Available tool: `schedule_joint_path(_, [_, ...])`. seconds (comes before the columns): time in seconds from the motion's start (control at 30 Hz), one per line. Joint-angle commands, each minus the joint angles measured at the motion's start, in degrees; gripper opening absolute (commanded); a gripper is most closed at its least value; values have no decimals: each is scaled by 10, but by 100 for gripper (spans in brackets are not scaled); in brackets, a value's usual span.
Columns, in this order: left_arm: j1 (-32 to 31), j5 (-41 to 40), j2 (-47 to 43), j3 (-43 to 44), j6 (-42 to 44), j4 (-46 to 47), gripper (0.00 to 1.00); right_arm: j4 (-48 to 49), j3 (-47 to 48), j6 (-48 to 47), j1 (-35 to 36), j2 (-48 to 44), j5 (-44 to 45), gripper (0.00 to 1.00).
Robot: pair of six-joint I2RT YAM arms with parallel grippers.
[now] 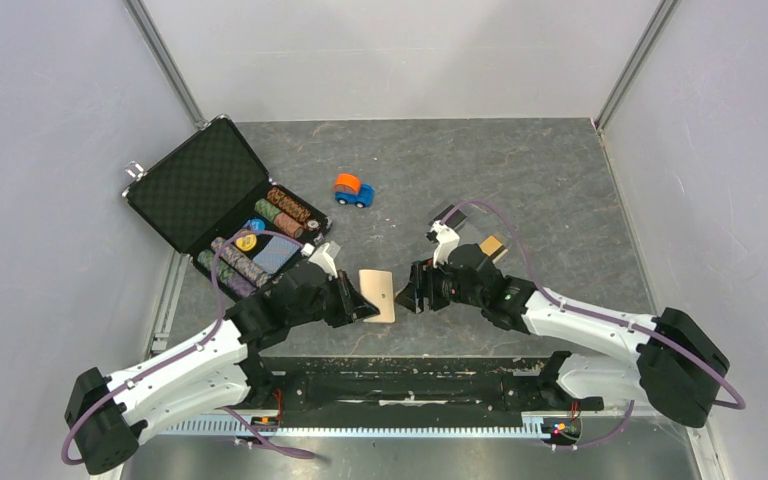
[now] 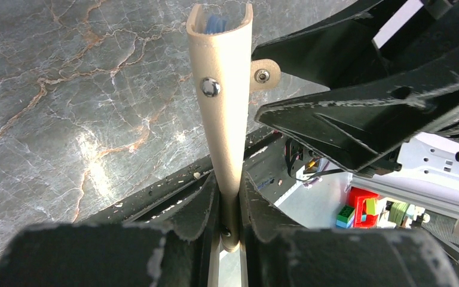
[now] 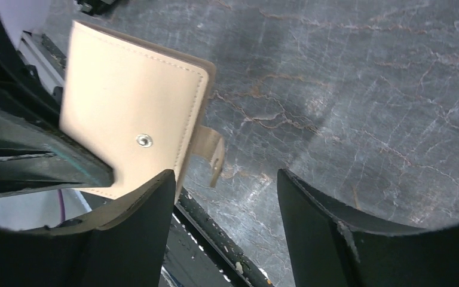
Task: Put the credit cards into the card holder
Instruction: Open the card holder.
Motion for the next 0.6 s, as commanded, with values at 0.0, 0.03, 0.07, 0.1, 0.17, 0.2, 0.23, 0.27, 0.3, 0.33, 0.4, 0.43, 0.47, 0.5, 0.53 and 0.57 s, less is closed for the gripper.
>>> schedule_joint_path(0.0, [-2, -2, -5, -1, -17, 25, 2, 28, 2, 0, -3, -11, -1, 67])
schedule_joint_path(0.03, [-2, 1, -2, 0, -16, 27, 2, 27, 3, 2, -4, -5, -1, 65])
schedule_joint_path(0.07, [-2, 5, -2, 0, -15, 29, 2, 24, 7, 6, -5, 3, 3, 60])
schedule_joint_path(0.1, [-2, 7, -3, -1, -14, 31, 2, 20, 12, 7, -6, 12, 9, 56])
schedule_joint_path(0.17, [-2, 9, -7, -1, -13, 34, 2, 13, 23, 7, -6, 30, 12, 52])
schedule_joint_path(0.2, [-2, 10, -9, -2, -13, 34, 2, 8, 30, 4, -6, 39, 12, 50])
schedule_joint_path(0.23, [-2, 10, -11, -2, -12, 35, 2, 3, 37, 2, -7, 48, 12, 48])
schedule_joint_path(0.27, [-2, 10, -12, -4, -12, 35, 2, 1, 41, 2, -6, 54, 13, 45])
schedule_joint_path(0.3, [-2, 10, -15, -4, -12, 35, 2, 2, 44, 1, -6, 58, 14, 44])
schedule_joint_path(0.33, [-2, 11, -15, -6, -12, 37, 2, 8, 43, 2, -7, 59, 12, 43])
schedule_joint_path(0.4, [-2, 14, -17, -9, -13, 40, 2, 23, 40, 4, -8, 57, 5, 41])
schedule_joint_path(0.43, [-2, 14, -17, -10, -14, 41, 2, 34, 36, 6, -9, 55, -1, 41])
schedule_joint_path(0.47, [-2, 15, -18, -11, -14, 41, 2, 44, 31, 9, -9, 51, -6, 41])
schedule_joint_path(0.5, [-2, 15, -18, -12, -14, 41, 2, 57, 25, 13, -11, 49, -16, 41])
schedule_joint_path(0.53, [-2, 15, -18, -13, -15, 42, 2, 69, 19, 16, -12, 46, -23, 41])
schedule_joint_path(0.57, [-2, 15, -20, -15, -16, 44, 2, 81, 12, 22, -14, 43, -31, 41])
